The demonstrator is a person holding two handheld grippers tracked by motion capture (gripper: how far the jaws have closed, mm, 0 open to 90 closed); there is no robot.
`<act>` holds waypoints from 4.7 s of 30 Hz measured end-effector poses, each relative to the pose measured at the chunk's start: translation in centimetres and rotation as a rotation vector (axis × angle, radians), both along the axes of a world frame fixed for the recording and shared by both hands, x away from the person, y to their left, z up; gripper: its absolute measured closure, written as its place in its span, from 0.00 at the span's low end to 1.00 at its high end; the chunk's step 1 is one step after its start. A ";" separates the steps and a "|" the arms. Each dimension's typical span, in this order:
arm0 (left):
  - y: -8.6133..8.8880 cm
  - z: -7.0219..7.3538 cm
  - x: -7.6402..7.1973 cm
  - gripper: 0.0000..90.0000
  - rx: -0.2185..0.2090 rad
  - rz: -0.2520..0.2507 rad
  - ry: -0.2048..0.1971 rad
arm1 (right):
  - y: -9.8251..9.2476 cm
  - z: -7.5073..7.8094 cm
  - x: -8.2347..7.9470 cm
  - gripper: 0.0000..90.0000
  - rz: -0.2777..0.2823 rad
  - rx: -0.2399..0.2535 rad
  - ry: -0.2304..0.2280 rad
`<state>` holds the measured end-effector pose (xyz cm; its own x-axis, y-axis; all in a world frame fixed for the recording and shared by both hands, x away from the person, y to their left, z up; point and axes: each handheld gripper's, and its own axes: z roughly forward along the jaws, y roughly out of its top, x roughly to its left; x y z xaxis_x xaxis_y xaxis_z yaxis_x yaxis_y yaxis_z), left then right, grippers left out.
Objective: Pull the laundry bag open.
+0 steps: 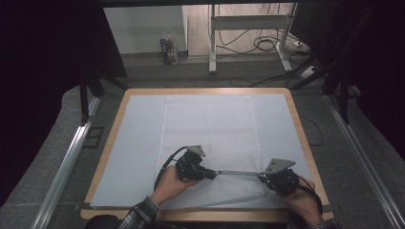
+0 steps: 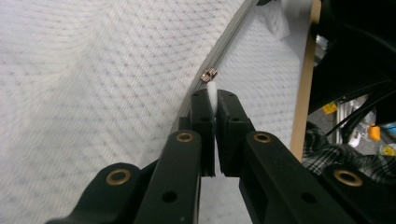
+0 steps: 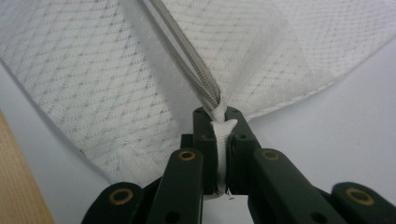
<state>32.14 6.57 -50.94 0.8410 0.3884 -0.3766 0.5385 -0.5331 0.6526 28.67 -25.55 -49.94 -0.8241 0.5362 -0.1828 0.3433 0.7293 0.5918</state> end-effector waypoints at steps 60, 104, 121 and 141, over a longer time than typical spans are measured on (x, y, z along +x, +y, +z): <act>10.3 -0.1 -4.2 0.97 0.009 0.226 -0.013 | -0.2 0.0 0.0 0.94 -0.002 0.005 0.003; 15.6 -0.6 -6.3 0.97 0.006 0.354 -0.009 | -0.2 0.0 0.1 0.94 -0.007 0.004 0.008; 16.2 -0.7 -6.7 0.97 0.008 0.368 -0.005 | -0.2 0.0 0.1 0.94 -0.005 0.003 0.007; 17.3 -1.0 -7.0 0.97 0.014 0.413 0.011 | -0.1 0.0 0.0 0.94 0.002 -0.003 0.004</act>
<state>25.18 23.91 -51.94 0.6091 0.6977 -0.3771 0.7160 -0.2794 0.6397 28.63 -25.68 -49.93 -0.8258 0.5341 -0.1813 0.3441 0.7318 0.5882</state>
